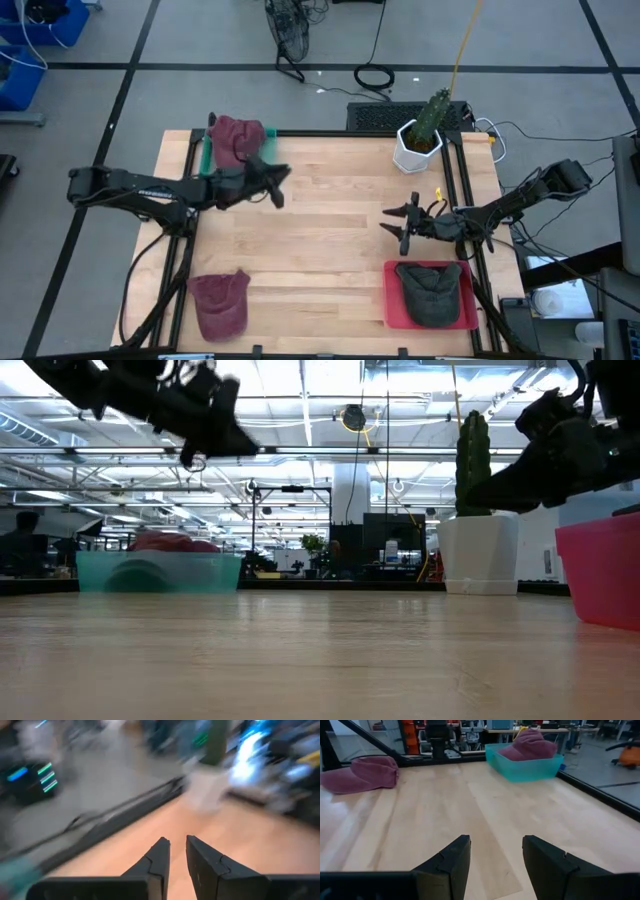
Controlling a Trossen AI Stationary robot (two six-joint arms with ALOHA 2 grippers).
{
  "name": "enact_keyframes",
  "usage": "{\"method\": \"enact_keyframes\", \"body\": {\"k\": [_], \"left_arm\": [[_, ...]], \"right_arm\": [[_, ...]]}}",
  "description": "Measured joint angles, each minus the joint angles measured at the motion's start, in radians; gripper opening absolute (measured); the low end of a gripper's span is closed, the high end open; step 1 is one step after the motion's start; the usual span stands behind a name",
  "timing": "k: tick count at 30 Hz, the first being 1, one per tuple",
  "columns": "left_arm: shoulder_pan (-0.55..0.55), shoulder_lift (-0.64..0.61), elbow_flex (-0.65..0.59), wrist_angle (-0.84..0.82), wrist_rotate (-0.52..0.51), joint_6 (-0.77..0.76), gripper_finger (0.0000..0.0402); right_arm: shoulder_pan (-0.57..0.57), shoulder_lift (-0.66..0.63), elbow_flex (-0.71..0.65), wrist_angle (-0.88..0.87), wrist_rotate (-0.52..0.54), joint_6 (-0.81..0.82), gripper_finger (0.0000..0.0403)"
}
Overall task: Pick & Place hat
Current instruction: Put the maroon cap into the green bin
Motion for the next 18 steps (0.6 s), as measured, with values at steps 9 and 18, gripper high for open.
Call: {"method": "enact_keyframes", "body": {"k": [9,18], "left_arm": [[-0.086,0.069,0.002,0.192,0.253,0.000,0.0065],[-0.283,0.018,0.051,-0.042,0.396,0.038,0.0065]], "right_arm": [[-0.020,0.000,0.000,0.000,-0.005,-0.023,0.0165],[-0.021,0.000,0.000,0.001,-0.083,-0.005,0.0165]]}}
